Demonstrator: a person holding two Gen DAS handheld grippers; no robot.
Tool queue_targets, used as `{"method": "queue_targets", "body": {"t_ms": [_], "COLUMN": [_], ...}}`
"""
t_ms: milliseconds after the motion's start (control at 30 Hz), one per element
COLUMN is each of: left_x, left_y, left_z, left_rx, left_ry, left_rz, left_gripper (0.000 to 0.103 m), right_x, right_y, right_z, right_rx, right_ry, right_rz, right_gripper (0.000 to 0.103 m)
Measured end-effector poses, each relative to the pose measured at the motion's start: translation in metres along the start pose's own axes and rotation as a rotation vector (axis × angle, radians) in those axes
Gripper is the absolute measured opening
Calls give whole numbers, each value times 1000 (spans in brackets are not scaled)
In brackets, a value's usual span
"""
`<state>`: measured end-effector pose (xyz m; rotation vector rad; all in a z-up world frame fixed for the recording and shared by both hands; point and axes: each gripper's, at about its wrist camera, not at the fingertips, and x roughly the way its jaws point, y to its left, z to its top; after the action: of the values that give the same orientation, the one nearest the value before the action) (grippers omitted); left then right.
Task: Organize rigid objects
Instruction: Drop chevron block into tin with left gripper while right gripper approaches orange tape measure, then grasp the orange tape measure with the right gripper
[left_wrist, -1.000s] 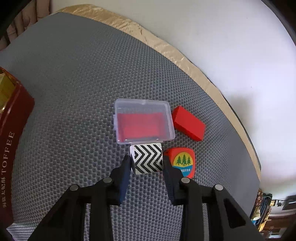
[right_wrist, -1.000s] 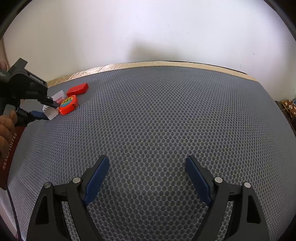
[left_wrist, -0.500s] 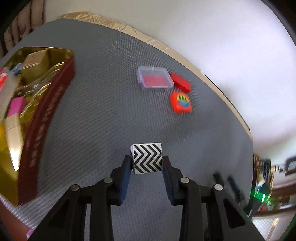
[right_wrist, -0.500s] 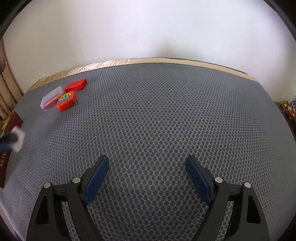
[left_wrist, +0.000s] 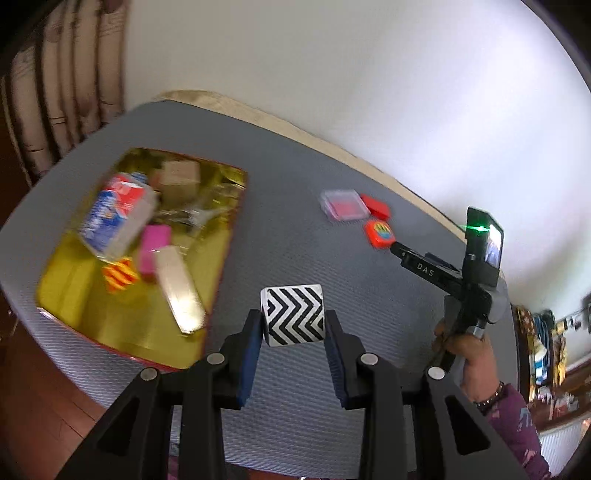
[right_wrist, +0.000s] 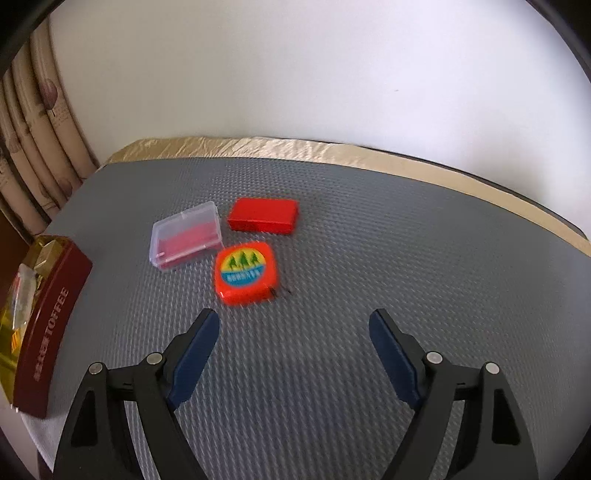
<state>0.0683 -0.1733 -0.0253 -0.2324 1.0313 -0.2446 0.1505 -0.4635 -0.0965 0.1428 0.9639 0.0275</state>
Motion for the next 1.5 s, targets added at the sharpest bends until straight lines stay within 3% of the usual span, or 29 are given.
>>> {"method": "queue_targets", "body": {"t_ms": [367, 467, 633, 700, 933, 1300, 1367, 1400, 1433, 1500], "left_x": [-43, -44, -37, -31, -19, -19, -18, -18, -17, -16], "left_y": [63, 77, 93, 97, 102, 93, 92, 92, 91, 92], "left_z": [16, 19, 24, 24, 19, 14, 14, 13, 12, 12], "left_rx": [-79, -88, -85, -83, -72, -40, -39, -38, -37, -41], "left_ry": [-70, -79, -55, -32, 3, -13, -6, -8, -7, 1], "left_rz": [83, 114, 128, 125, 138, 135, 128, 127, 127, 120], "left_gripper": [33, 33, 33, 33, 34, 33, 33, 33, 33, 33], "right_x": [33, 37, 29, 22, 6, -26, -27, -26, -27, -21], "right_y": [7, 15, 2, -6, -28, -43, -48, -49, -48, -38], "right_z": [8, 10, 6, -2, -22, -18, -16, -12, -6, 6], "right_rx": [30, -7, 45, 85, 158, 194, 225, 240, 245, 238], "right_ry": [57, 56, 54, 63, 57, -9, -13, -11, -29, -32], "right_rz": [9, -45, -20, 5, 40, 94, 106, 131, 126, 103], "right_gripper": [79, 51, 25, 3, 6, 10, 36, 65, 74, 74]}}
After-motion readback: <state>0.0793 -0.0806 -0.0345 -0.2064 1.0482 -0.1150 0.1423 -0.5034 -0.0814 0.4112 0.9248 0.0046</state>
